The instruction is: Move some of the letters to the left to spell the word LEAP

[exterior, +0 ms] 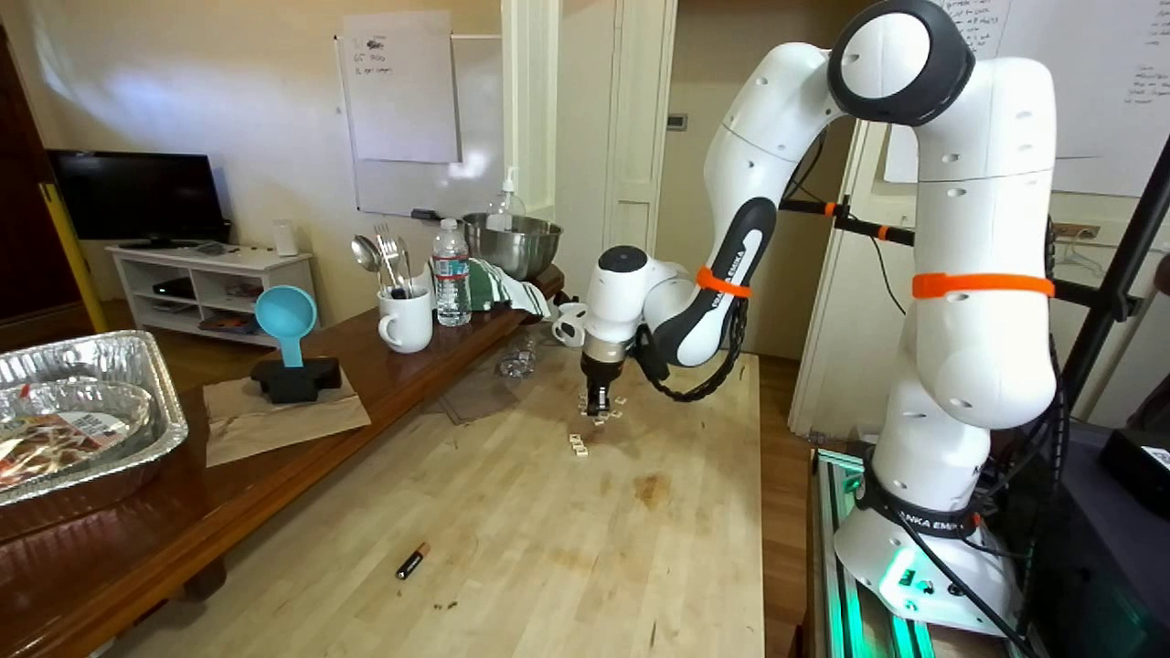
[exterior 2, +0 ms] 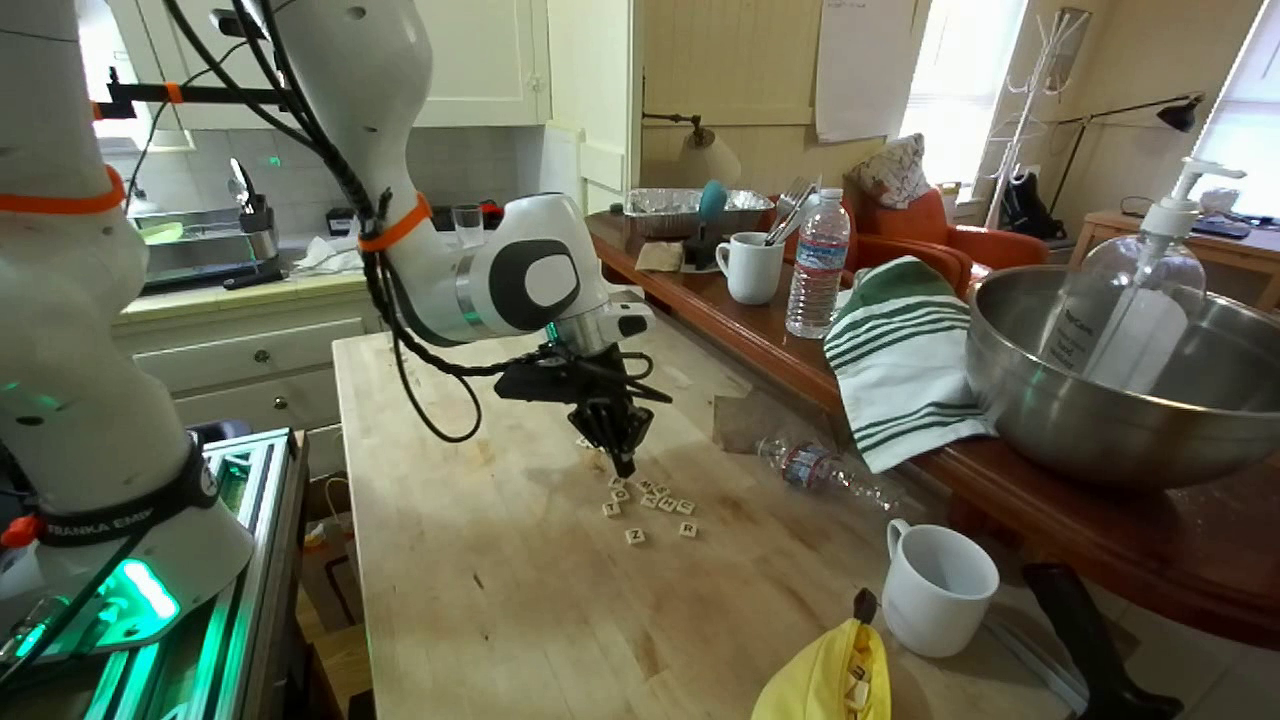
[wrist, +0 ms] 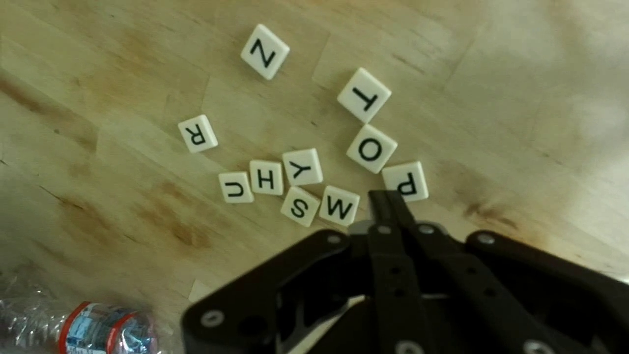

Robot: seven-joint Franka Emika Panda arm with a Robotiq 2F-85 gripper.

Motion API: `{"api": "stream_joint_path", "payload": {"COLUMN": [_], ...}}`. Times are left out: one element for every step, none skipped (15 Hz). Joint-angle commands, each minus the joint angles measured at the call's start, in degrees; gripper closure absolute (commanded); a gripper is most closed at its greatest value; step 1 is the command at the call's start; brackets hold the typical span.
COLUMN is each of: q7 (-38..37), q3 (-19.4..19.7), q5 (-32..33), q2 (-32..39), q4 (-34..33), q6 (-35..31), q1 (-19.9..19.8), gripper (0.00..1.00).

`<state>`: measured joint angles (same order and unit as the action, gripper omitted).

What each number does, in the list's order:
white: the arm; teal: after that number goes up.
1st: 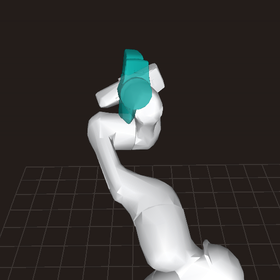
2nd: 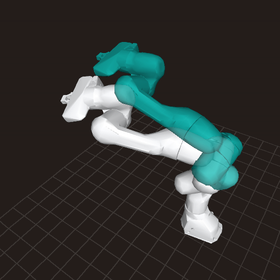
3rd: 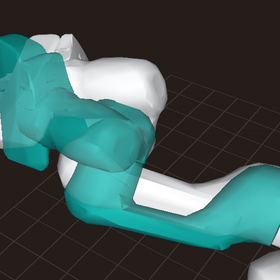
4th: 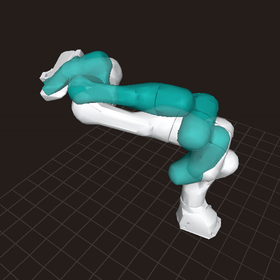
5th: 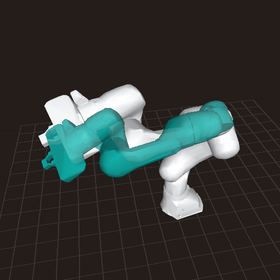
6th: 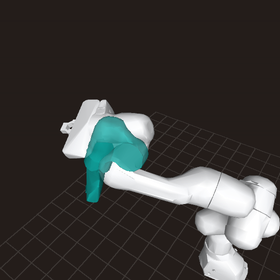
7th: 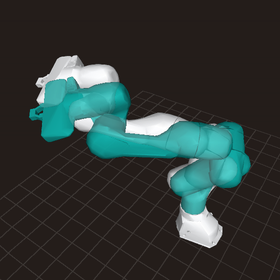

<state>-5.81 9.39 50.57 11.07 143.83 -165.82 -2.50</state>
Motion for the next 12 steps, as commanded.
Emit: {"api": "stream_joint_path", "payload": {"q7": [0.03,0.19,0.17,-0.23,-0.15,-0.22,-0.29,-0.17,0.02,0.24,0.06,-0.14], "q3": [0.22,0.15,0.15,0.24,0.2,0.19,0.13,-0.07,-0.22,-0.54,-0.73,-0.82], "q5": [-0.1,-0.25,-0.26,-0.01,-0.11,-0.2,-0.42,-0.91,-1.28,-2.11,-2.79,-3.3], "q2": [1.2,1.46,1.83,2.11,2.25,2.41,2.45,2.54,2.56,2.56,2.58,2.59], "q4": [-0.64,-0.66,-0.76,-0.88,-0.98,-1.05,-1.01,-0.91,-0.79,-0.6,-0.56,-0.56], "q6": [1.88,2.07,2.22,2.39,2.35,2.31,2.3,2.15,2.13,2.24,2.42,2.46], "q1": [-0.03,-0.13,-0.18,-0.11,-0.16,-0.19,-0.2,-0.27,-0.3,-0.33,-0.24,-0.17], "gripper": [1.0,1.0,1.0,1.0,1.0,1.0,1.0,1.0,1.0,1.0,1.0,1.0]}}
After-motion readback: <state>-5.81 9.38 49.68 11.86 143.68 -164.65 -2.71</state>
